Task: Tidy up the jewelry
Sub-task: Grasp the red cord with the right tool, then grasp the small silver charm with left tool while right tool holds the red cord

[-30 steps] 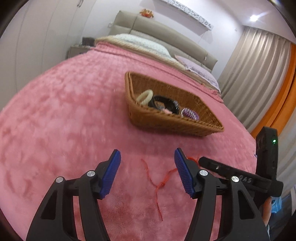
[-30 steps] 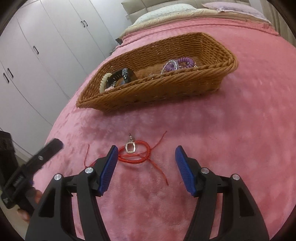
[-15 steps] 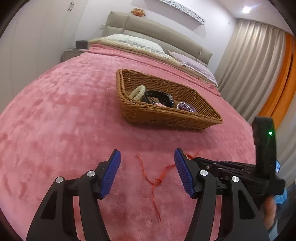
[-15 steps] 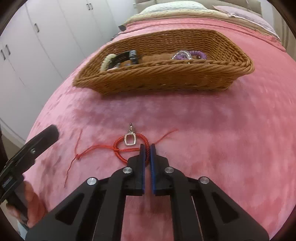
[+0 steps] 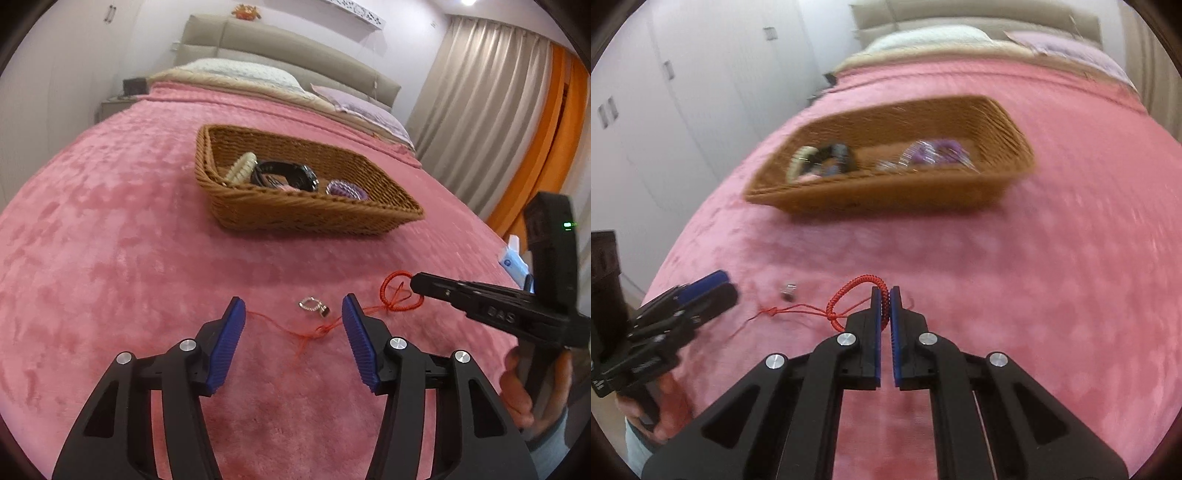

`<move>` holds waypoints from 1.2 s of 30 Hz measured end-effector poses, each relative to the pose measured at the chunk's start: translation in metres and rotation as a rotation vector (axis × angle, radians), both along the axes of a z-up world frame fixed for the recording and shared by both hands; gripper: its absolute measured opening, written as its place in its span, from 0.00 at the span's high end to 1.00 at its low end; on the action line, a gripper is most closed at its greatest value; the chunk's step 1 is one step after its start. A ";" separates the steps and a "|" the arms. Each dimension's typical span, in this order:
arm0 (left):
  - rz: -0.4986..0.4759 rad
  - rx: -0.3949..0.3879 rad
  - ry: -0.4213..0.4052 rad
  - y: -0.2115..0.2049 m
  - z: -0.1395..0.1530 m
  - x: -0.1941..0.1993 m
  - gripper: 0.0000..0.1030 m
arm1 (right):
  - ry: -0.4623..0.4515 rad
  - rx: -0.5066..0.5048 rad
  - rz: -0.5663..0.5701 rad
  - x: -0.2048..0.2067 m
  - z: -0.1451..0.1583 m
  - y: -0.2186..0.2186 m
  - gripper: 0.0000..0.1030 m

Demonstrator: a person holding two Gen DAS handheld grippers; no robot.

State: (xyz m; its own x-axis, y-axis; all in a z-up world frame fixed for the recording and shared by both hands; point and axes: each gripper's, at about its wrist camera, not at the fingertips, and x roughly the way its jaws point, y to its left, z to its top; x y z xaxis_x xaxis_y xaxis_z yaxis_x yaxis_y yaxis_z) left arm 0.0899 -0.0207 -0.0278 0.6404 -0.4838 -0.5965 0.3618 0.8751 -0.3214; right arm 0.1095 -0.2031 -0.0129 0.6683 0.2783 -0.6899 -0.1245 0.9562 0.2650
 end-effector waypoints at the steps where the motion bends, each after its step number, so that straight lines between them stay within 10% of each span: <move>1: -0.004 -0.002 0.004 0.000 -0.001 0.000 0.51 | 0.003 -0.001 -0.027 0.000 -0.002 -0.009 0.97; 10: -0.044 -0.069 0.124 0.000 -0.010 0.021 0.64 | 0.035 0.086 -0.118 0.000 -0.010 -0.077 0.97; 17: -0.077 0.158 0.106 -0.051 -0.017 0.024 0.62 | 0.078 0.011 0.005 0.006 -0.027 -0.043 0.96; 23: -0.062 0.194 0.083 -0.061 -0.018 0.029 0.68 | 0.088 0.050 0.025 0.004 -0.026 -0.048 0.92; 27: -0.038 0.193 0.075 -0.056 -0.019 0.029 0.91 | 0.065 0.038 0.017 0.006 -0.021 -0.051 0.79; 31: -0.031 0.162 0.064 -0.049 -0.019 0.027 0.92 | 0.026 -0.010 -0.001 0.000 -0.014 -0.050 0.39; 36: -0.035 0.172 0.044 -0.051 -0.019 0.024 0.92 | 0.028 -0.057 0.023 0.003 -0.018 -0.034 0.39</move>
